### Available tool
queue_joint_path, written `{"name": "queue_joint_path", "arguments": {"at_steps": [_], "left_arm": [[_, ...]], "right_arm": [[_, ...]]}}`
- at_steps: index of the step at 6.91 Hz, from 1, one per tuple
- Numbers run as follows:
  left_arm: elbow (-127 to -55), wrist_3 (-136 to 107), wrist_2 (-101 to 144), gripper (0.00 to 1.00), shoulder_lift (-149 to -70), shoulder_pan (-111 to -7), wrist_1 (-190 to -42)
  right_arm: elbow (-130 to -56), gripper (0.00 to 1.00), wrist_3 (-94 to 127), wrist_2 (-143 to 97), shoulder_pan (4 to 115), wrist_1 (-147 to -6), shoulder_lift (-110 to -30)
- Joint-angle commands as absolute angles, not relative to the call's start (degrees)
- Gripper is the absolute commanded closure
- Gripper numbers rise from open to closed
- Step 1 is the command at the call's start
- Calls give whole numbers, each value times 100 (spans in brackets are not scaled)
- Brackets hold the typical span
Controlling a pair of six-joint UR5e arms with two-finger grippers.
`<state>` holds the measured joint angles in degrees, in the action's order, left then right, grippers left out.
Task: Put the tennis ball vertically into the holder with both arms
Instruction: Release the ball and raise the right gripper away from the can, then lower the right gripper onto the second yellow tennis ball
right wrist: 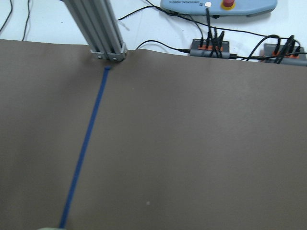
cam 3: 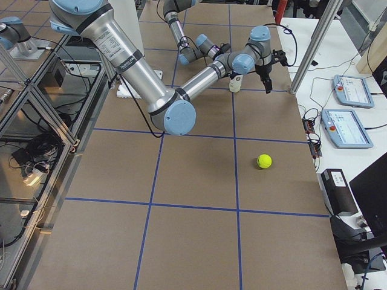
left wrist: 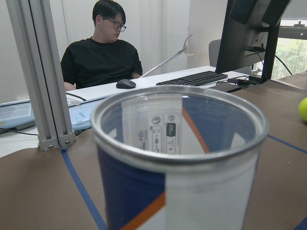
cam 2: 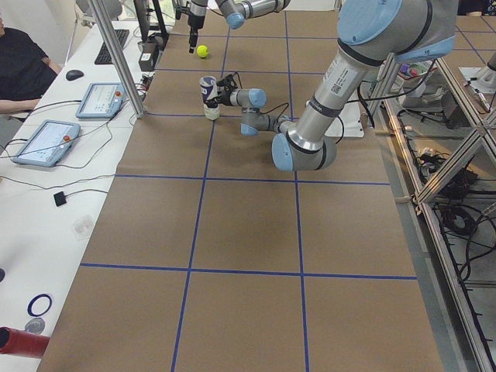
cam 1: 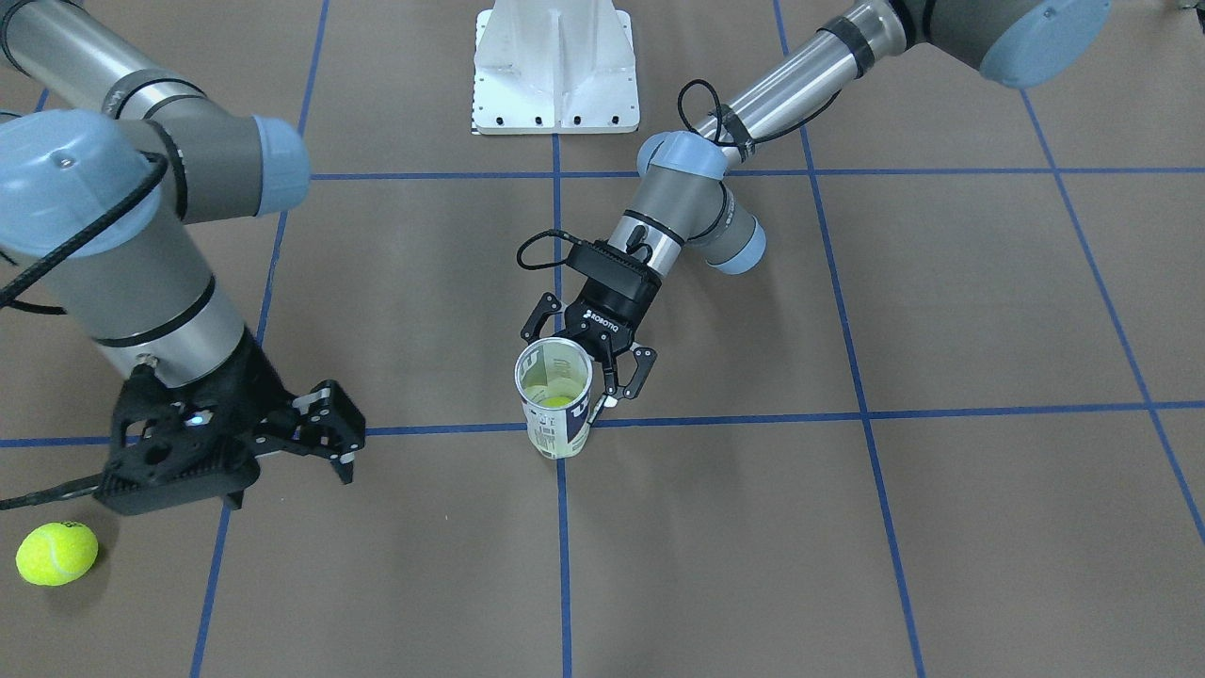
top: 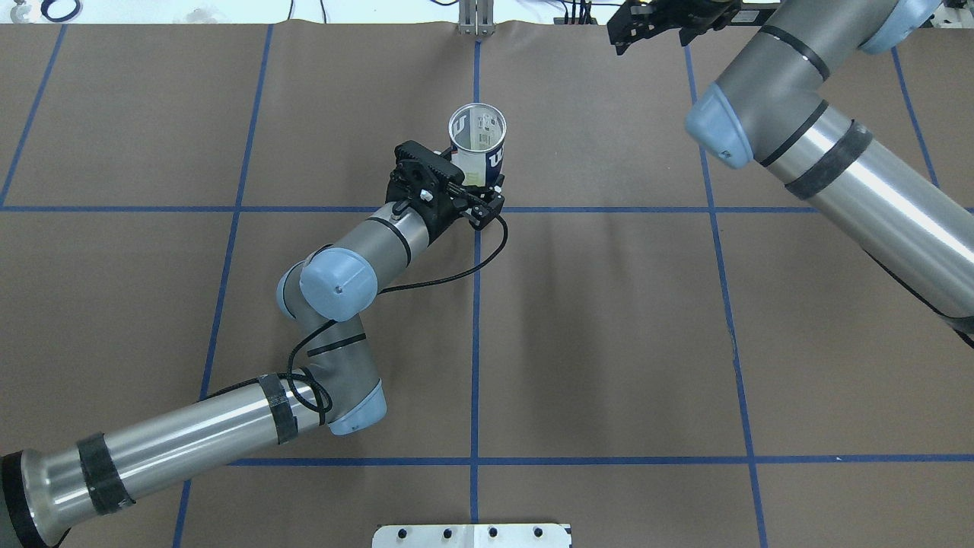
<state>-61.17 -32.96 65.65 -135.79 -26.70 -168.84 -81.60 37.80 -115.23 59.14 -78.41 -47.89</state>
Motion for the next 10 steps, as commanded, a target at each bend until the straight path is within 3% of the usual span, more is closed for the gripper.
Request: {"name": "queue_joint_path", "arguments": {"at_steps": [1,4,10], "left_arm": [[-6117,-3296,6574,8,-13579,-2715,-16884],[-6117,-3296,6574,8,-13570,-2751,-16884],[-6117,-3278,6574,8,-13570,-2751,-16884]], "right_arm": [[-7291,0,2267,-11679,6605,-7796,-5000],[-6296,0,1582,-11856,6785,-6007,-5703],[-5767,0,1195,-11778,6329,-6012,-5853]]}}
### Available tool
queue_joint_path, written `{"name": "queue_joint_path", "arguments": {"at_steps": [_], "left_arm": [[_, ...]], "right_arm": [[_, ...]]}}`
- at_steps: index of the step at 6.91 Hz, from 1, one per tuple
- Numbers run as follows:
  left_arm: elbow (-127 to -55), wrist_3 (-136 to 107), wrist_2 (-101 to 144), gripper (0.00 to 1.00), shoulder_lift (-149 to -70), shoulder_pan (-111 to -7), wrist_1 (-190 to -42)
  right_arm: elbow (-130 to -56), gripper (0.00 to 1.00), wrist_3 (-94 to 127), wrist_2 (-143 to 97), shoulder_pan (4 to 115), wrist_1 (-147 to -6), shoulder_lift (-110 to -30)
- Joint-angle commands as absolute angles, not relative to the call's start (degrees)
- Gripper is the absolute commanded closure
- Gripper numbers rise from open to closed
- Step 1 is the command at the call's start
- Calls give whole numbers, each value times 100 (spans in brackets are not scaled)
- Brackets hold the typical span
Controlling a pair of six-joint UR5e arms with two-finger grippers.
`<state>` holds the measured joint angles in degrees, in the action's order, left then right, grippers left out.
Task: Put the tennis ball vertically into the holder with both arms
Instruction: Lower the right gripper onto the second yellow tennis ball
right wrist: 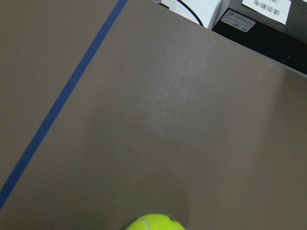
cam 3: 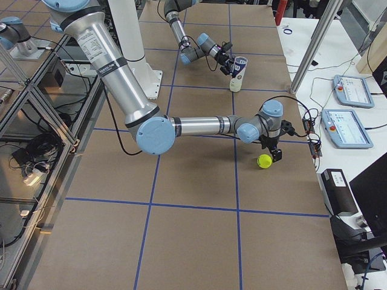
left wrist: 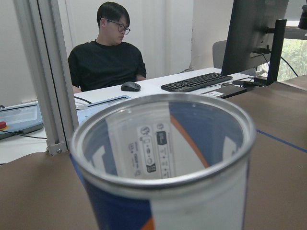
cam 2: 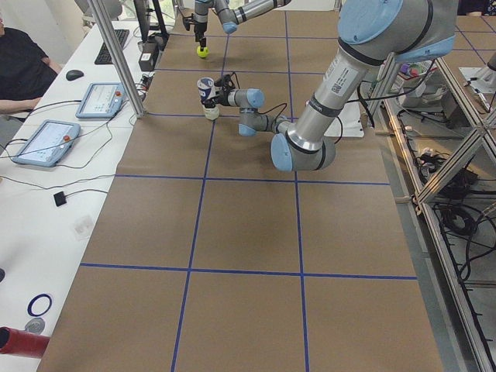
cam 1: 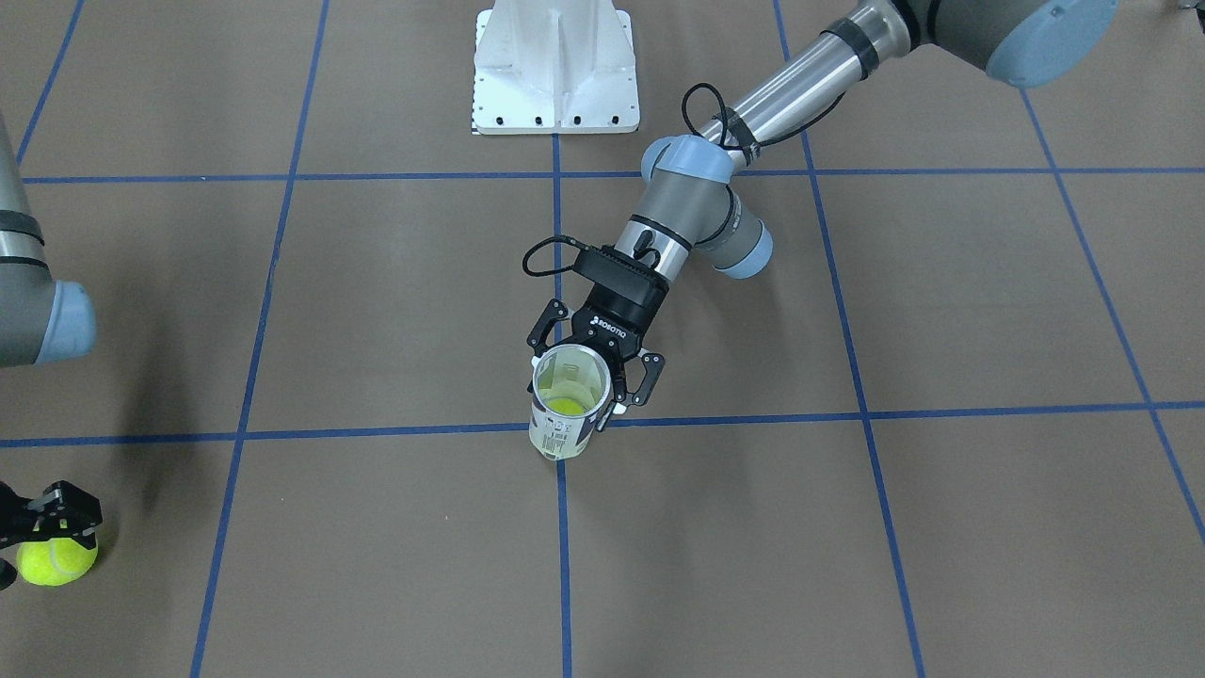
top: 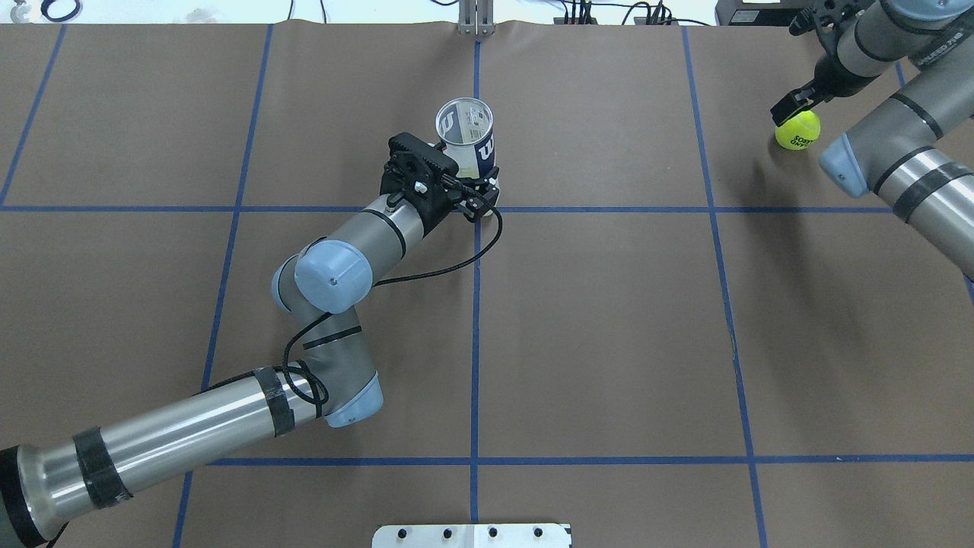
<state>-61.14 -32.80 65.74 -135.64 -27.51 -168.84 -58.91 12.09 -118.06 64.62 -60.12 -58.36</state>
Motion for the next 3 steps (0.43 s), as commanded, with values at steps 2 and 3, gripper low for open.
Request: {"name": "queue_joint_path", "arguments": {"at_steps": [2,3], "left_arm": [[-6108,-3270,6574,8,-13562,-2751,-16884],[-6108,-3270,6574,8,-13562,-2751,-16892]], "right_arm": [[-5766,0,942,-11777,6328,-6082,-5906],[-5766,4,949,-11777,6389,-6134,-5915]]}}
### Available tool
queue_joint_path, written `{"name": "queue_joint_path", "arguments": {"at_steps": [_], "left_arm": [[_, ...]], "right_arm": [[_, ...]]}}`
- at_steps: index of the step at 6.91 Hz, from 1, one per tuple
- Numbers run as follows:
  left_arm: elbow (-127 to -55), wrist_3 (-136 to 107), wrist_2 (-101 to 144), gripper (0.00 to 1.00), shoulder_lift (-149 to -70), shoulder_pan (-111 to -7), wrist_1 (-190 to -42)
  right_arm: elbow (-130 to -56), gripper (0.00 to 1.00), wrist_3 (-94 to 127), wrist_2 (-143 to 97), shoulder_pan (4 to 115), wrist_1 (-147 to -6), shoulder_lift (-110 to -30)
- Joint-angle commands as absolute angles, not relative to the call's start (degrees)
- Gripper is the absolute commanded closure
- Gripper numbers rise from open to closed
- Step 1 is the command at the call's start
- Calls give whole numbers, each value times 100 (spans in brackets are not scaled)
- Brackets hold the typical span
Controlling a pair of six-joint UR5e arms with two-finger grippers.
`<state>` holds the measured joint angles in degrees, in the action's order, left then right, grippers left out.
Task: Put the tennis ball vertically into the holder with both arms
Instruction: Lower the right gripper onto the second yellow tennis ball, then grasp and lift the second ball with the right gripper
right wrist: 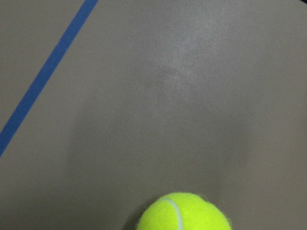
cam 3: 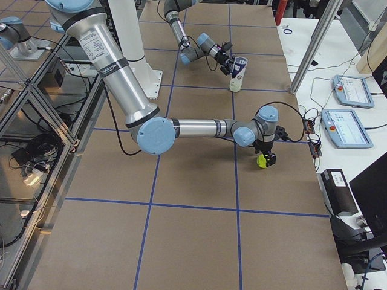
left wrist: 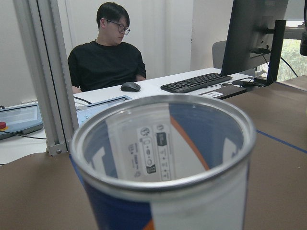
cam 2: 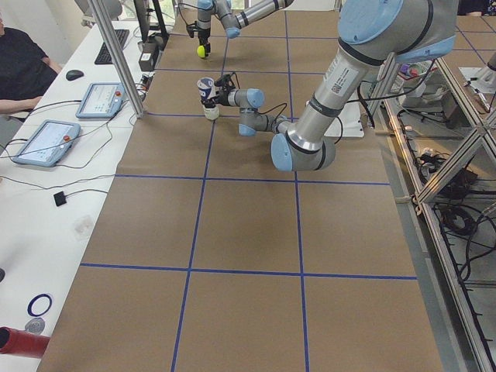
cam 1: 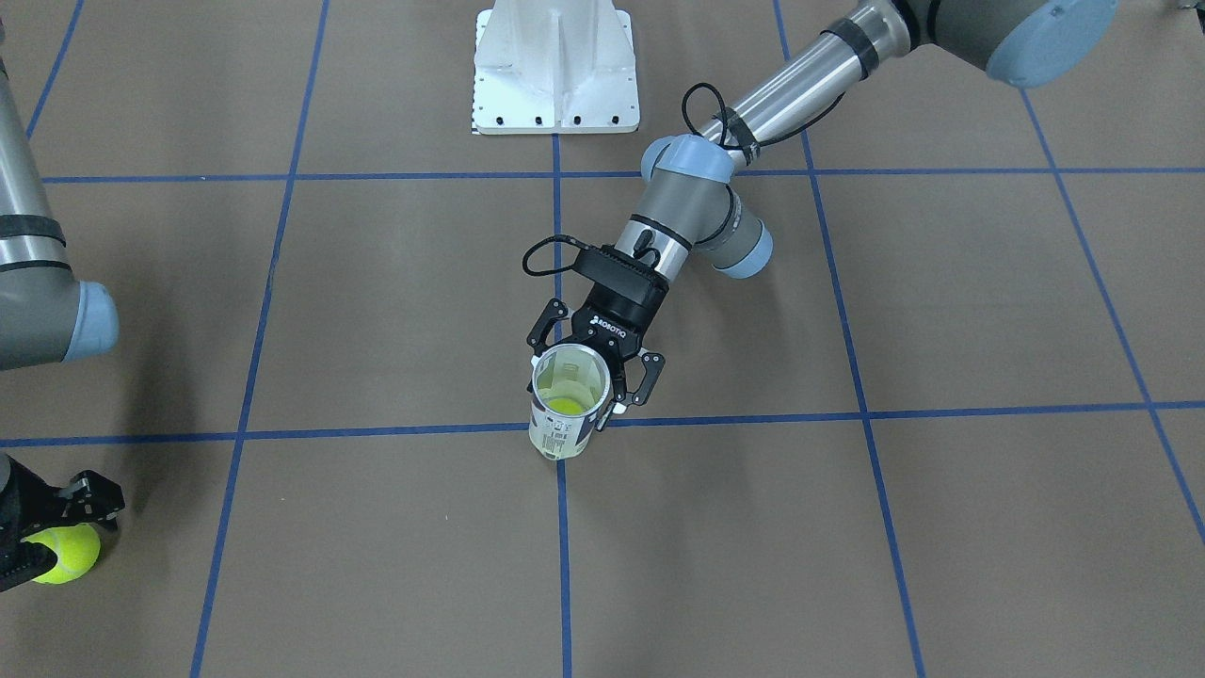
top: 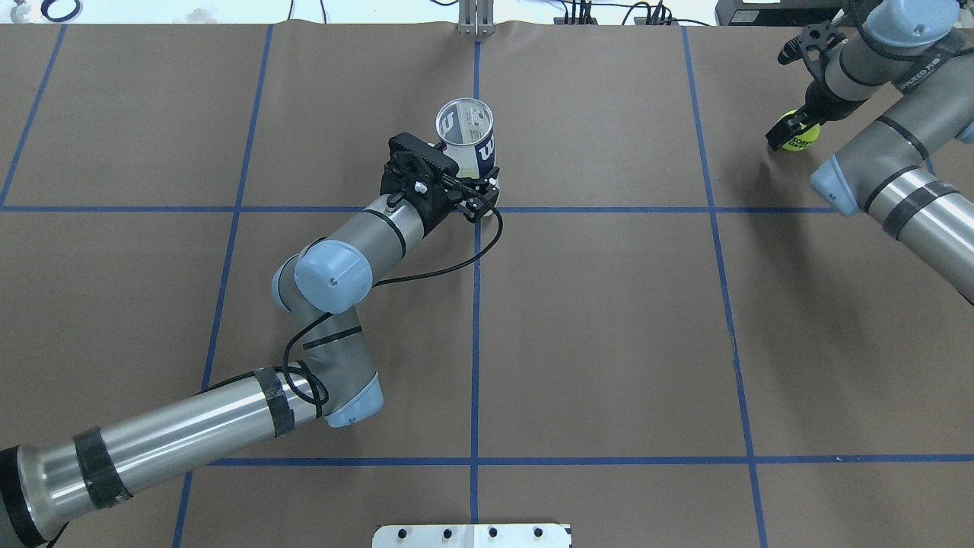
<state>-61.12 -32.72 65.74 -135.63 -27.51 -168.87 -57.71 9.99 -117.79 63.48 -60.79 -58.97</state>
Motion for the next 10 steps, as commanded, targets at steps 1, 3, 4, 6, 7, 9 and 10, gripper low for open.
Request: {"name": "queue_joint_path", "arguments": {"at_steps": [1,3,4,6,7,9,10], "left_arm": [[-6108,-3278,6574,8,-13553,-2751,-16893],[-6117,-3287,6574,8,-13561,-2742,-16893],[-6117,-3287,6574,8,-13562,-2742,-16893],[-6117,-3261,6574,8,-13553,-2742,-16893],[-6117,-3252,6574,8,-13553,-2742,-16893],[-6117,-3252,6574,10,-13562,-2742,-16884],[-6117,-3252,6574,13,-13562,-2742,-16884]], "right_arm": [[-5766,66,967,-11786,6451,-6204,-5898],[-5835,100,975,-12048,6661,-6214,-5836],[-5871,100,1028,-12563,6906,-6249,-5723],[-6429,100,1883,-13129,6979,-7175,-5040],[-6738,100,2751,-13357,6926,-7329,-4723],[-7213,100,4159,-13570,6585,-7374,-4273],[-7259,100,4836,-13553,6348,-7383,-3889]]}}
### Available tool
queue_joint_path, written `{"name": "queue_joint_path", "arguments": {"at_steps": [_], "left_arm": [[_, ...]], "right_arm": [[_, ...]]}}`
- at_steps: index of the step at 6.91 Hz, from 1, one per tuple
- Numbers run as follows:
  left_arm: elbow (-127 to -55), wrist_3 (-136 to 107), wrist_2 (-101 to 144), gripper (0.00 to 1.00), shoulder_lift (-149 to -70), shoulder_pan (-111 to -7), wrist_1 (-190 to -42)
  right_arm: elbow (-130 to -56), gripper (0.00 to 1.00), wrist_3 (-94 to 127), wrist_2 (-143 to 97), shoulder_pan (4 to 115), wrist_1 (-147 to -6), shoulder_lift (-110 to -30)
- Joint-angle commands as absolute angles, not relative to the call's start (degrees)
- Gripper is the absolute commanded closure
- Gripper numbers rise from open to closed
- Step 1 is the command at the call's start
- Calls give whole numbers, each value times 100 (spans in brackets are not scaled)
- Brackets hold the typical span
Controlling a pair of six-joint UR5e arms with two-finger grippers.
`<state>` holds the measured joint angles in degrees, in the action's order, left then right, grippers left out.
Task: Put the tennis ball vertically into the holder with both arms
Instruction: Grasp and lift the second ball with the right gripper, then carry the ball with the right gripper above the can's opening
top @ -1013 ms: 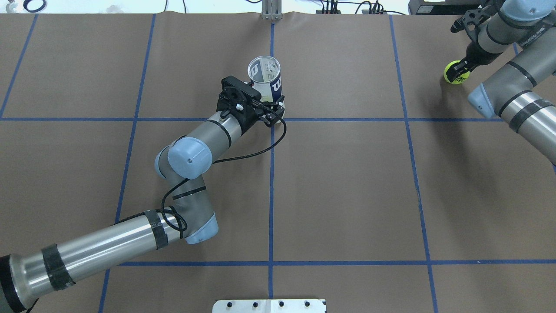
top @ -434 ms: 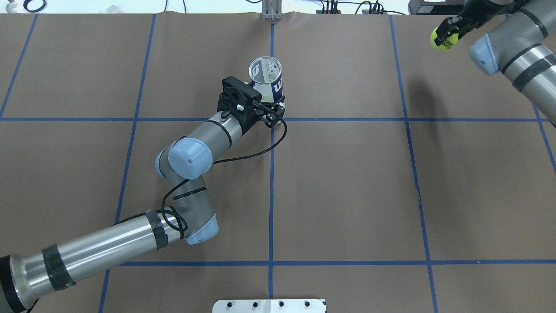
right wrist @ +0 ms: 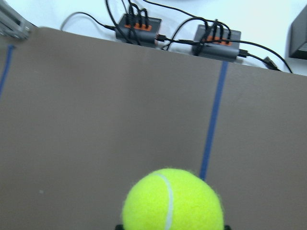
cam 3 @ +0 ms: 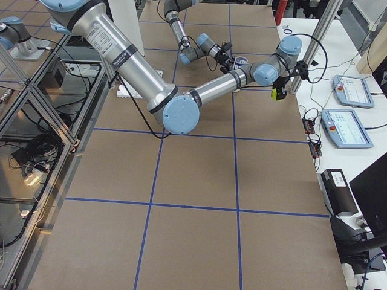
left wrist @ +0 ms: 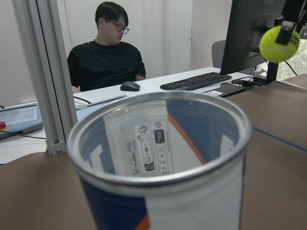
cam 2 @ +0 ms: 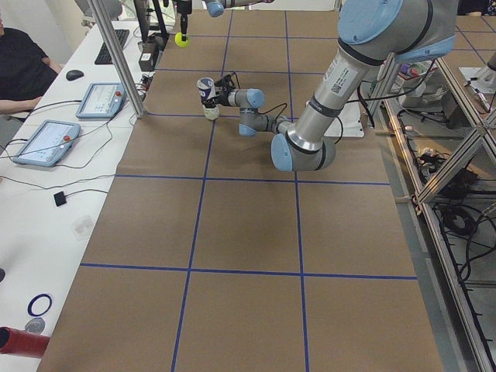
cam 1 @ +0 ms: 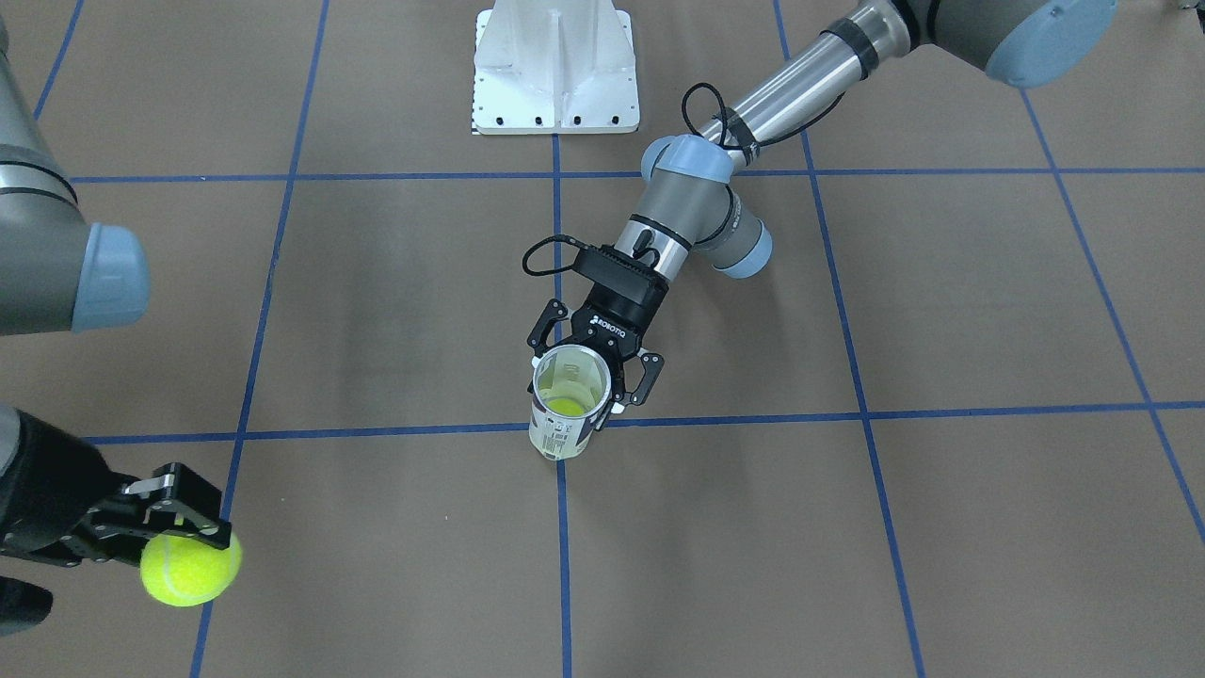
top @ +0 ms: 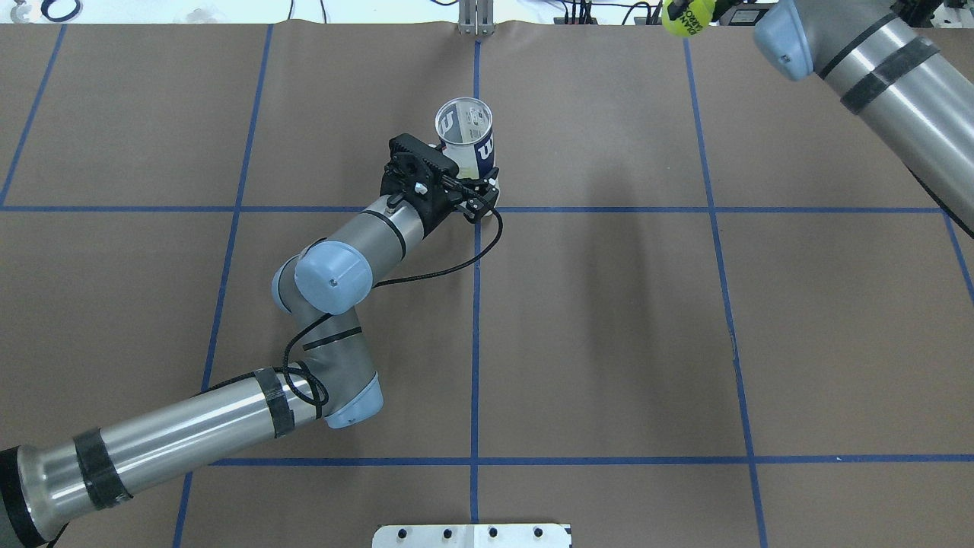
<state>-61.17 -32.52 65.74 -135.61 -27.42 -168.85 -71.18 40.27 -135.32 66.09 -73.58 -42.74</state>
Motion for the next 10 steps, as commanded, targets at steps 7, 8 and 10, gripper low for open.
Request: {"name": "queue_joint_path", "arguments": {"at_steps": [7,8,10], "left_arm": [[-6143,-3261,6574,13,-13570,-2742,-16884],[-6144,-3261,6574,13,-13570,-2742,-16884],[-6144,-3261,6574,13,-13570,-2742,-16884]], "right_arm": [[-7857,100,6434,-12262,4765,-8041,-2979],[-7866,100,6425,-12261,4764,-8042,-3032],[-7901,100,6390,-12269,4764,-8051,-3155]]}}
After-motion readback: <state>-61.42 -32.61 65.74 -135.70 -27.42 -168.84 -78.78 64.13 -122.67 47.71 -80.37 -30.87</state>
